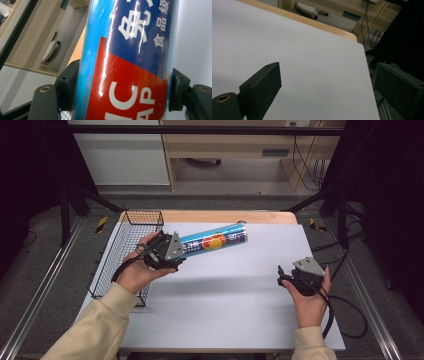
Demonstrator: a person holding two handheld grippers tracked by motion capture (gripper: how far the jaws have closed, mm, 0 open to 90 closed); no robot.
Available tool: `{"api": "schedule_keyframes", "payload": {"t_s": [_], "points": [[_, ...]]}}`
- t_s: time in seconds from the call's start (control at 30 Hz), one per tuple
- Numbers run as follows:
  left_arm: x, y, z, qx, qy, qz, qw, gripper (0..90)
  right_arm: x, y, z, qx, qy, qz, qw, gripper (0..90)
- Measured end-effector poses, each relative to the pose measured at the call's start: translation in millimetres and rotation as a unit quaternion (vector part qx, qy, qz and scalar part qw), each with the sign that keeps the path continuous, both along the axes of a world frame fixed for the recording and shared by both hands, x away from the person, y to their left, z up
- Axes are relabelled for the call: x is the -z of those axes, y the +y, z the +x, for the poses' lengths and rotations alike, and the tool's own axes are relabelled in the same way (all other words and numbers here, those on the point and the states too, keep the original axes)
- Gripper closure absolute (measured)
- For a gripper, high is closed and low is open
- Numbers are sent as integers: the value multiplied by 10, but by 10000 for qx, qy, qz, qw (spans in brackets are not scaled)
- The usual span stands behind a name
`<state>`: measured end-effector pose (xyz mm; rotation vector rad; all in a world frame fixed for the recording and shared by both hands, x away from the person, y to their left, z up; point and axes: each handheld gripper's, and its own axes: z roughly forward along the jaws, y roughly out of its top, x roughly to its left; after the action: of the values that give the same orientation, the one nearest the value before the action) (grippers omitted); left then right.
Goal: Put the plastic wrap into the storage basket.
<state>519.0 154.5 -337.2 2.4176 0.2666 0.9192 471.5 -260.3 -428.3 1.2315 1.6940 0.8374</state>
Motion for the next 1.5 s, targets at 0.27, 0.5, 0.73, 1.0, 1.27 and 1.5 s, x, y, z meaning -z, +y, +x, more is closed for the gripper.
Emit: {"api": "schedule_keyframes", "payload": {"t_s": [0.27,0.5,0.73,1.0,1.27,1.5], "points": [[-121,129,1,-264,-83,25,9996,288,131,-125,-67,160,249,365,9989,92],[-213,175,-59,-438,-137,58,9989,289,113,-75,-73,135,207,441,9987,77],[-322,219,-195,-848,-155,117,9962,290,88,-37,-129,197,221,423,9987,76],[-394,289,-277,-1557,-109,74,9877,291,85,-89,-143,230,227,457,9984,76],[-434,375,-80,-1931,-100,-64,9811,293,100,-71,-123,176,258,465,9984,82],[-421,439,106,-2377,-4,-355,9707,295,92,-18,-139,114,272,476,9984,83]]}}
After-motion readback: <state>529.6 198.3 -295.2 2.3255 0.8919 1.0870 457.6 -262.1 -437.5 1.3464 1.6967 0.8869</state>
